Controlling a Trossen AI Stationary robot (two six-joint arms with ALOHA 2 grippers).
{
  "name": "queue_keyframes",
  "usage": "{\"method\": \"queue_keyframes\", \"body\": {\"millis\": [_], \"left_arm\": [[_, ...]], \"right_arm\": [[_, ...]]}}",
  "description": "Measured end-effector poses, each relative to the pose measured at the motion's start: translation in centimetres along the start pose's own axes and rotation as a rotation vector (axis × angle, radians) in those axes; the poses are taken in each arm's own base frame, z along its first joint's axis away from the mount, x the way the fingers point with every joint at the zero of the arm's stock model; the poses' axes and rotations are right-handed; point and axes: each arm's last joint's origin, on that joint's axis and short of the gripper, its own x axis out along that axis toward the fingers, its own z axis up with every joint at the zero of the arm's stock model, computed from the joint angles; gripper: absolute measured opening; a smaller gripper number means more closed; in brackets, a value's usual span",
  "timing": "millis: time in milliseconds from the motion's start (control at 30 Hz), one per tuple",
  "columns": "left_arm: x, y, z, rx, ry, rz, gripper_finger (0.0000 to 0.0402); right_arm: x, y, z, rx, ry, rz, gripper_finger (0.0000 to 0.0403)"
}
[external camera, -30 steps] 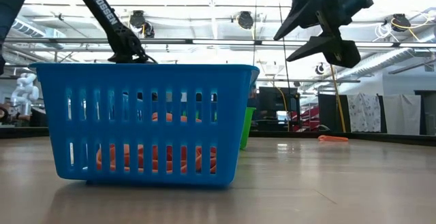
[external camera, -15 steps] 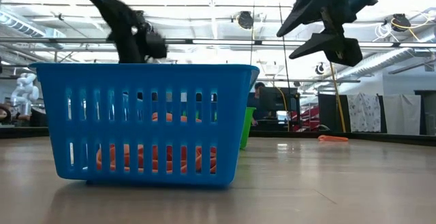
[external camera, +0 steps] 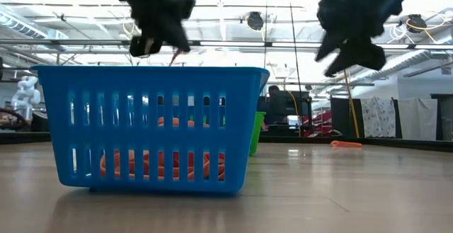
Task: Sort rubber bands into baskets
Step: Put the orange rubberband into the blue bin
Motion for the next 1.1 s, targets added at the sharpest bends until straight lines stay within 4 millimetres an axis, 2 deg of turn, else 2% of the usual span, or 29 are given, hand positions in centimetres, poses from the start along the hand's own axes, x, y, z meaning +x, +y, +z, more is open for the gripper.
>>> {"method": "queue_keyframes", "body": {"millis": [200, 433, 567, 733, 933, 1100], "left_arm": [[2.6, -5.9, -4.0, -0.125, -0.096, -0.095, 0.0000], [6.6, -9.7, -8.4, -0.293, -0.152, -0.181, 0.0000], [8.7, -10.4, -10.6, -0.374, -0.152, -0.176, 0.0000], [10.0, -10.5, -12.4, -0.436, -0.116, -0.149, 0.0000], [10.0, -10.3, -12.6, -0.436, -0.089, -0.127, 0.0007], [10.1, -10.2, -12.4, -0.427, -0.030, -0.145, 0.0050]], "right_arm": [[-1.7, -5.0, 2.0, -0.064, 0.056, -0.265, 0.0187], [-0.9, -11.2, 5.7, -0.223, 0.151, -0.480, 0.0187], [0.1, -14.3, 7.0, -0.287, 0.226, -0.542, 0.0187], [1.4, -17.5, 7.7, -0.316, 0.358, -0.548, 0.0187], [2.8, -19.6, 8.2, -0.367, 0.405, -0.554, 0.0187], [3.7, -20.6, 8.5, -0.396, 0.401, -0.554, 0.0187]]}}
